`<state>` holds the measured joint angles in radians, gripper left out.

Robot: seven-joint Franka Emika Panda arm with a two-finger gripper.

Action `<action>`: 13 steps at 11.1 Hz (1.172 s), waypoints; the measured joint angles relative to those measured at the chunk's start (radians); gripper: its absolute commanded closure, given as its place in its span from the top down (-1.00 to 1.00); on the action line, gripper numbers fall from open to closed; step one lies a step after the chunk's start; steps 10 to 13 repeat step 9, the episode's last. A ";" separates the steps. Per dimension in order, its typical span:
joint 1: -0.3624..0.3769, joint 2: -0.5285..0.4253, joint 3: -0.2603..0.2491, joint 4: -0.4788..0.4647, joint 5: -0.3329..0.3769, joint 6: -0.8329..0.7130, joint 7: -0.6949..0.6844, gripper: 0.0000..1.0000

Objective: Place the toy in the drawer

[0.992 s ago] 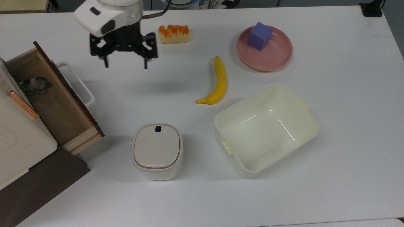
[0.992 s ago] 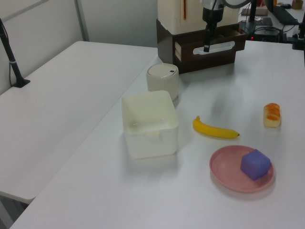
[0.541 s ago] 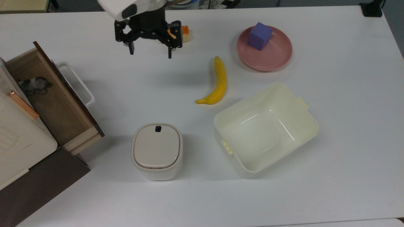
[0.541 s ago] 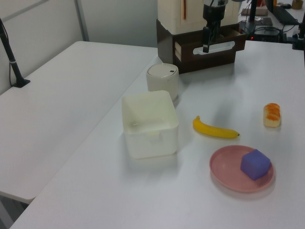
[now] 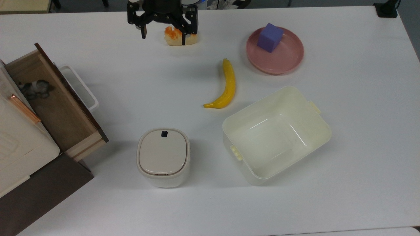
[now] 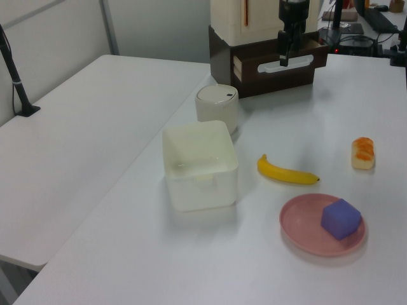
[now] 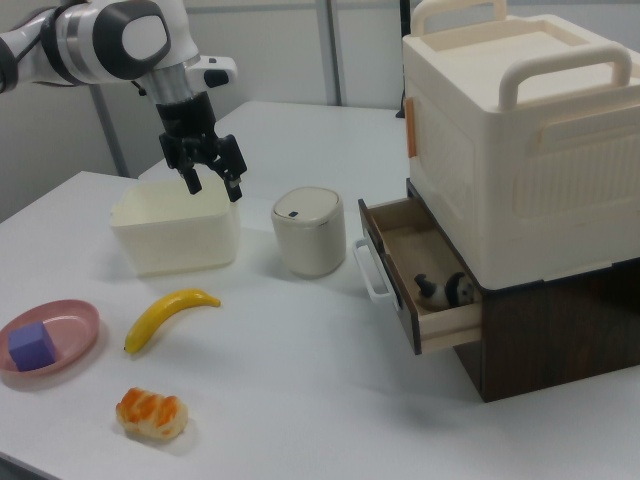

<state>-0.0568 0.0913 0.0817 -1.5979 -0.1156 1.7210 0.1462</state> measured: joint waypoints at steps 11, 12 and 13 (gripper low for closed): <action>0.115 -0.014 -0.141 -0.006 0.036 -0.040 -0.038 1.00; 0.115 -0.014 -0.141 -0.006 0.036 -0.040 -0.038 1.00; 0.115 -0.014 -0.141 -0.006 0.036 -0.040 -0.038 1.00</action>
